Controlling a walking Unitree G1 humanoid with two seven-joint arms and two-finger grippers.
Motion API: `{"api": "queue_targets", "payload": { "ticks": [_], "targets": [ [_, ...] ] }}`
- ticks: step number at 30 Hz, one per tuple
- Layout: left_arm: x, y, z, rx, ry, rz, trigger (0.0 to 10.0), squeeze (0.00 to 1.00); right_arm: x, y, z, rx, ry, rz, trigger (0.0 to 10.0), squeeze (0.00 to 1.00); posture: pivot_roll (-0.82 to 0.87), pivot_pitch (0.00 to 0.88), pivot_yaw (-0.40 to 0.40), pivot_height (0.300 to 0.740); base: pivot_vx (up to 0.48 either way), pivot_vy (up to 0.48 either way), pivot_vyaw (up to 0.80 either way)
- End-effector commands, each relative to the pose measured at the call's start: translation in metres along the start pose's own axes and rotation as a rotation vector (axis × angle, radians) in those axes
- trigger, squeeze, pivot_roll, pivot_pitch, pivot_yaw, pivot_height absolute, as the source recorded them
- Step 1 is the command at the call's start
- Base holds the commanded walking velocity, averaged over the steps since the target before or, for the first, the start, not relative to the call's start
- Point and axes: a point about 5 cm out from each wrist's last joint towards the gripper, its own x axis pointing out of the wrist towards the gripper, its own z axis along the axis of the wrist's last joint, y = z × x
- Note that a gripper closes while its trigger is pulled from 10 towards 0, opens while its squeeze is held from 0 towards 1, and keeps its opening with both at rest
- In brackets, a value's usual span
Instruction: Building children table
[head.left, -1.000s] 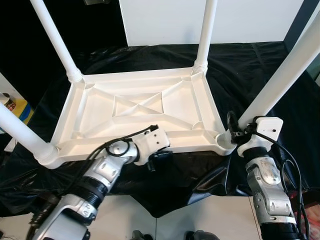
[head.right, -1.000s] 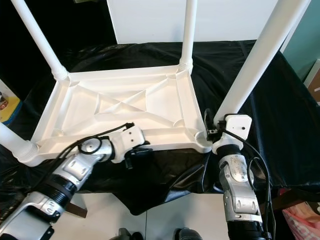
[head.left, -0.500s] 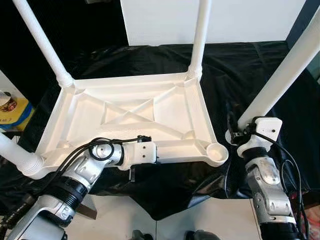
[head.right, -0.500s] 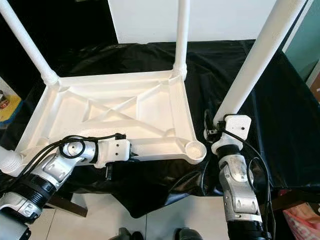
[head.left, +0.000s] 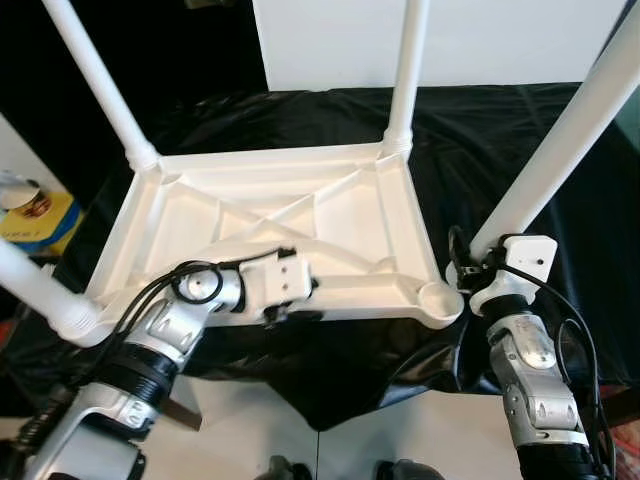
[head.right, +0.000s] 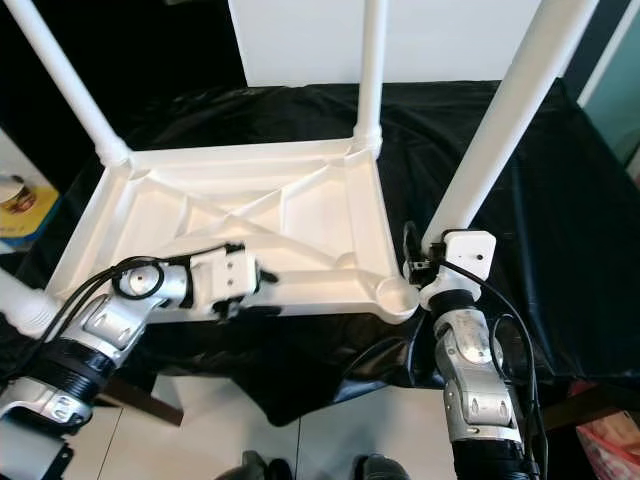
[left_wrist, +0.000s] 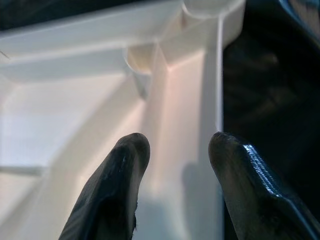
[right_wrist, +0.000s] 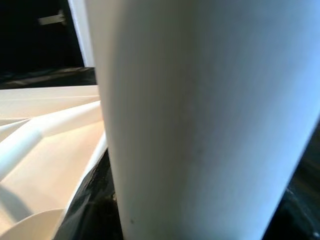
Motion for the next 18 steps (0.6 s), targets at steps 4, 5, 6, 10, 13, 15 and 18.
{"api": "queue_targets", "payload": {
  "ticks": [4,5,6,10,13,15,18],
  "targets": [
    [-0.006,0.016,0.015,-0.074,-0.117,0.181,10.0,0.0,-0.001,0.002,0.001,0.004,0.0,0.027,10.0,0.0,-0.11,0.151,0.057,0.74,0.0,0.0,0.0],
    [-0.007,0.02,0.024,-0.101,-0.182,0.204,10.0,0.0,0.0,0.004,0.002,0.002,-0.002,0.048,10.0,0.0,-0.11,0.159,0.051,0.74,0.0,0.0,0.0],
    [-0.008,0.025,0.033,-0.112,-0.233,0.233,10.0,0.0,0.001,0.007,0.003,0.007,-0.002,0.08,10.0,0.0,-0.1,0.153,0.049,0.74,0.0,0.0,0.0],
    [-0.009,0.029,0.041,-0.12,-0.28,0.262,10.0,0.0,0.002,0.01,0.004,0.014,-0.002,0.118,10.0,0.0,-0.1,0.154,0.047,0.74,0.0,0.0,0.0],
    [-0.01,0.028,0.054,-0.152,-0.358,0.233,10.0,0.0,0.004,0.014,0.006,0.011,-0.002,0.181,10.0,0.0,-0.1,0.148,0.045,0.74,0.0,0.0,0.0],
    [-0.011,0.029,0.072,-0.217,-0.466,0.189,10.0,0.0,0.007,0.018,0.009,-0.005,0.001,0.269,10.0,0.0,-0.09,0.154,0.047,0.74,0.0,0.0,0.0],
    [-0.013,0.032,0.083,-0.245,-0.531,0.168,10.0,0.0,0.009,0.02,0.01,-0.017,0.006,0.323,10.0,0.0,-0.09,0.151,0.048,0.74,0.0,0.0,0.0]
  ]
}}
